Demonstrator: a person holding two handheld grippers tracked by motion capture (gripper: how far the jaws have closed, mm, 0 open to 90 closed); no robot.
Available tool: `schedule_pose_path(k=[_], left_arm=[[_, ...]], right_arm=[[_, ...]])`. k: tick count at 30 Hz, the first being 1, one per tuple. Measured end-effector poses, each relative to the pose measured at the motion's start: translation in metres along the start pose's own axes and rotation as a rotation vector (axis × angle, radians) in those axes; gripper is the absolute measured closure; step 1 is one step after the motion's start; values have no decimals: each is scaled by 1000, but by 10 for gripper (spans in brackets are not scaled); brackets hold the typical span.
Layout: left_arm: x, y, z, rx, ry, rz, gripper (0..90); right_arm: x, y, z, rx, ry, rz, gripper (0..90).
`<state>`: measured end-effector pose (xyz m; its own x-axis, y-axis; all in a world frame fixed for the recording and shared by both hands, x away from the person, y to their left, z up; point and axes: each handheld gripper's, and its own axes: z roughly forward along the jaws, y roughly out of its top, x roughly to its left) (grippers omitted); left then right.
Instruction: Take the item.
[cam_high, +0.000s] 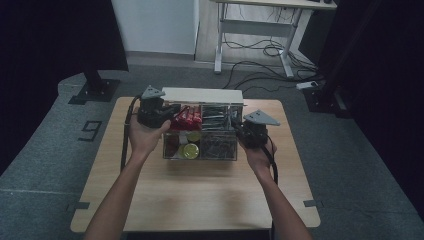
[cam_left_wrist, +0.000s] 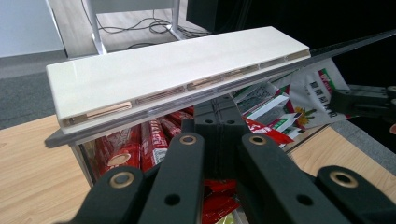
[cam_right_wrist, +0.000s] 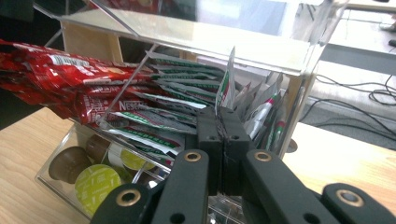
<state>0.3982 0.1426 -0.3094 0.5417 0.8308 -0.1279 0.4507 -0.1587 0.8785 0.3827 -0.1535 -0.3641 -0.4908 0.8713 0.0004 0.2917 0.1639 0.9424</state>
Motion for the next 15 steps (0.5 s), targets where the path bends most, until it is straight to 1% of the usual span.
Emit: schedule_pose_path(k=[4,6,7,11,15], left_arm=[[0,0,1,-1,0,0,899],[0,0,1,-1,0,-1,899],[0,0,1,-2,0,-1,899],[0,0,1,0,-1,-1,899],[0,0,2,1,-1,0,899]], right_arm=[[-2,2,-6,-30,2,4,886],[-2,3,-8,-34,4,4,886],[-2,5,-12,-49,8,-1,887],[2,6,-16,-57,17,-25,887],[4,4,-20,-73,22,-27,888]])
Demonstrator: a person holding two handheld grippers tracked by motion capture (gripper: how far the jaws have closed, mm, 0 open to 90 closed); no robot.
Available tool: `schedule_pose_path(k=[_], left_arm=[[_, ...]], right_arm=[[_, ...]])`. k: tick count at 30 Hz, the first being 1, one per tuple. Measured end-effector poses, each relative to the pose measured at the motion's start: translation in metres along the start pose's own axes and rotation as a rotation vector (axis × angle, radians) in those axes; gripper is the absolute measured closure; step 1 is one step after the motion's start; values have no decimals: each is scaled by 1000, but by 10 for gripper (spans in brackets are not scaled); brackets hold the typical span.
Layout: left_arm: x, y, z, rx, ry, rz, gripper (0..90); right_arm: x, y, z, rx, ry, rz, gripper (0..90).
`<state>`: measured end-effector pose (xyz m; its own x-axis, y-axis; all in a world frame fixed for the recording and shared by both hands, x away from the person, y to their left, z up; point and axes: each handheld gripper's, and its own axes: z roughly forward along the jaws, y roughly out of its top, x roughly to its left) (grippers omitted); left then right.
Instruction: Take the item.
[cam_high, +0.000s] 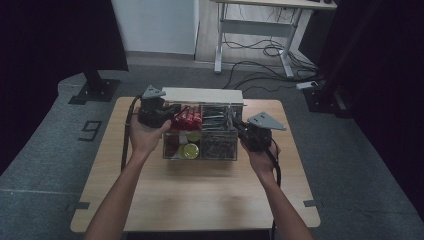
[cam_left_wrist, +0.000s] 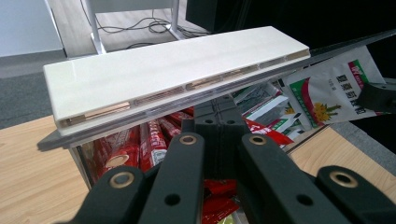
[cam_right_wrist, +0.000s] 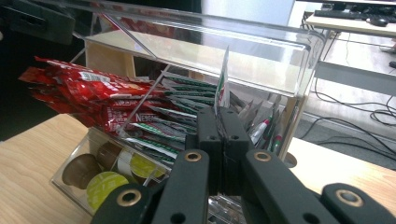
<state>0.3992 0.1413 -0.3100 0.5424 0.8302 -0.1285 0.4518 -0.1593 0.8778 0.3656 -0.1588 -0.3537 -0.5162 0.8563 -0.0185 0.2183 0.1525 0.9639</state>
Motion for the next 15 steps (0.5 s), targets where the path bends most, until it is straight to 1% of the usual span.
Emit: schedule_pose_path(k=[8,12,15], left_arm=[[0,0,0,1,-3,-1,899],[0,0,0,-2,-3,-1,899],[0,0,-1,-2,-3,-2,899]], right_arm=[[2,0,-6,-28,7,-4,890],[1,1,-13,-60,4,0,891],[1,2,-16,-69,2,0,891]])
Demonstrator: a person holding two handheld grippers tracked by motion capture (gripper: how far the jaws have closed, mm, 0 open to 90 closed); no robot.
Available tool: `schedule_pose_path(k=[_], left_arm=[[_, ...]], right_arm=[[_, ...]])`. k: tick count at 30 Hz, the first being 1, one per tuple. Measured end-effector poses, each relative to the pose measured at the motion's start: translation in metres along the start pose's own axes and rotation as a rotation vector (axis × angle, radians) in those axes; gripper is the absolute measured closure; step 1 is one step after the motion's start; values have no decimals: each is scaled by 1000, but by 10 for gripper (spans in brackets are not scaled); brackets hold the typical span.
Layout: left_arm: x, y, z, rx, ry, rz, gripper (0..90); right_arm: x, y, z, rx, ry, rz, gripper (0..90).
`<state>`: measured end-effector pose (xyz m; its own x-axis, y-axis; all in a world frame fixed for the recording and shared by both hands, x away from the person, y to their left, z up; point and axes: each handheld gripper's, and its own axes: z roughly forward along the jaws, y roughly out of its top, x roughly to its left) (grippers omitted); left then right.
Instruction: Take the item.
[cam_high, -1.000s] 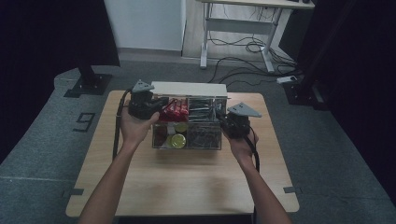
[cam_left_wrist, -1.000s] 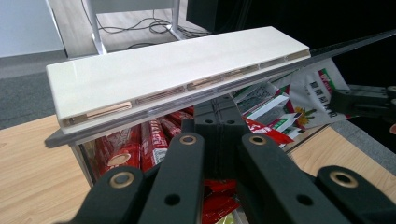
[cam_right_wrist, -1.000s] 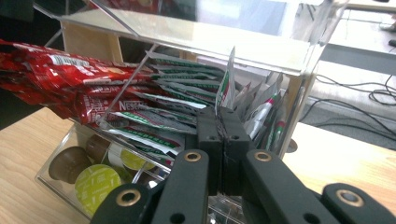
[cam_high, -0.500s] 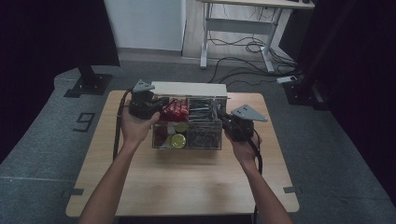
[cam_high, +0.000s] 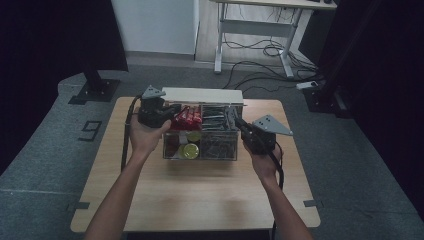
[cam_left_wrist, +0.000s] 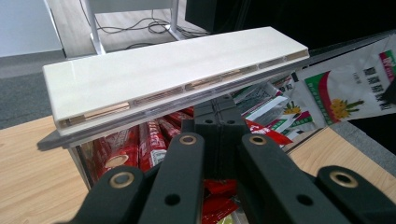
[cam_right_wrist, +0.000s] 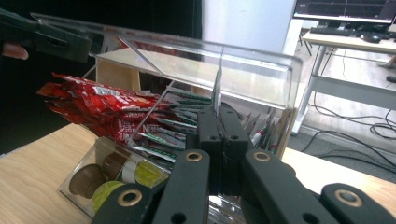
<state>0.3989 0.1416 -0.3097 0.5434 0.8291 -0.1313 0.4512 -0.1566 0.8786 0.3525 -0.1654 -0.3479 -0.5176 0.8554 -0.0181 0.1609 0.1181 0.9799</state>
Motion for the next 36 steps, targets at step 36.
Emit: schedule_pose_path(k=[36], left_arm=[[-3,0,1,-3,0,7,900]], right_arm=[[-15,0,-41,-93,6,36,893]])
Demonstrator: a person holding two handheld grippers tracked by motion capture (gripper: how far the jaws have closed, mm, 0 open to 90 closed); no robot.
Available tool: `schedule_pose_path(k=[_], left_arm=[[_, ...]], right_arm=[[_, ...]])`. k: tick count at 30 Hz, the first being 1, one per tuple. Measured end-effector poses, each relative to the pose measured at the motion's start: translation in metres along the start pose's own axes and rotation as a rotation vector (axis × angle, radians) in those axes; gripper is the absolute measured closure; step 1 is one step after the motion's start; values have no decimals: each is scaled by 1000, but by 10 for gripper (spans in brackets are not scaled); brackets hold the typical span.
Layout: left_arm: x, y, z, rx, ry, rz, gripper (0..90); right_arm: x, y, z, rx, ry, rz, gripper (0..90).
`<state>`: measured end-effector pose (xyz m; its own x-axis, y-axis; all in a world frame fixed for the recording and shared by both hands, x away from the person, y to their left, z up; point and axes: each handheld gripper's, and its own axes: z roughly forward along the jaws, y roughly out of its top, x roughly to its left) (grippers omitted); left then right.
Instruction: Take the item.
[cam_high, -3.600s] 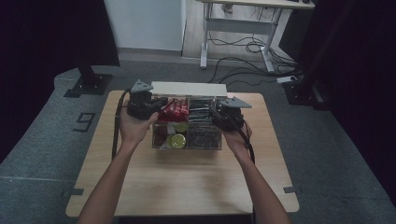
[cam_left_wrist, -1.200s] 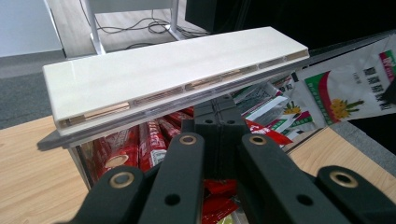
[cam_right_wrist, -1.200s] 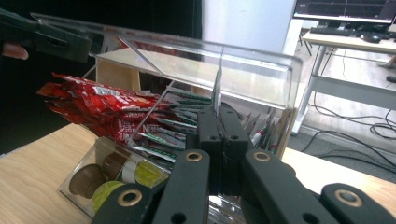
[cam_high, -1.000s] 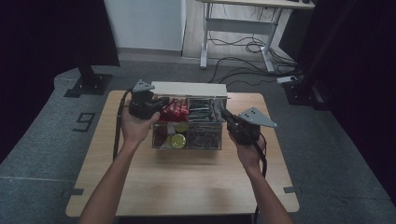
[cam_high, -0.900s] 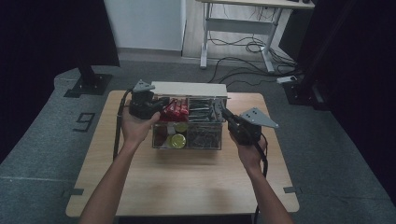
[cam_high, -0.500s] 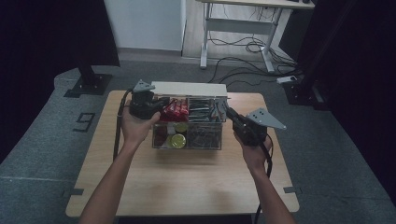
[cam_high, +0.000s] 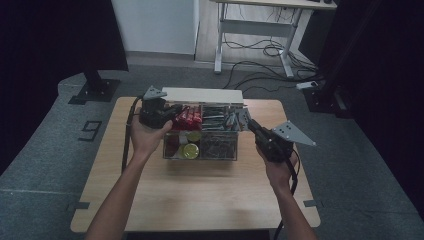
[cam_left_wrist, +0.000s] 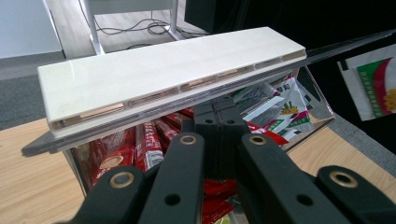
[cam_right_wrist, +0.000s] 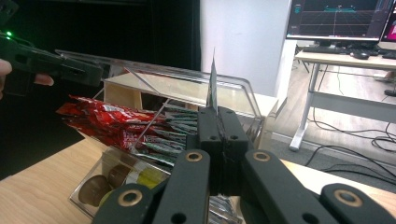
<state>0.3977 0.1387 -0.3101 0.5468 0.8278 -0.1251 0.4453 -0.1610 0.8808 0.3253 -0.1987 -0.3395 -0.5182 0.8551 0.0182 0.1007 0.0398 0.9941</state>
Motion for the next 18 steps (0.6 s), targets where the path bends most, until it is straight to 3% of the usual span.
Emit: schedule_pose_path(k=[18], left_arm=[[1,-1,1,0,6,-3,900]], right_arm=[[-11,-3,-19,-25,-8,25,893]])
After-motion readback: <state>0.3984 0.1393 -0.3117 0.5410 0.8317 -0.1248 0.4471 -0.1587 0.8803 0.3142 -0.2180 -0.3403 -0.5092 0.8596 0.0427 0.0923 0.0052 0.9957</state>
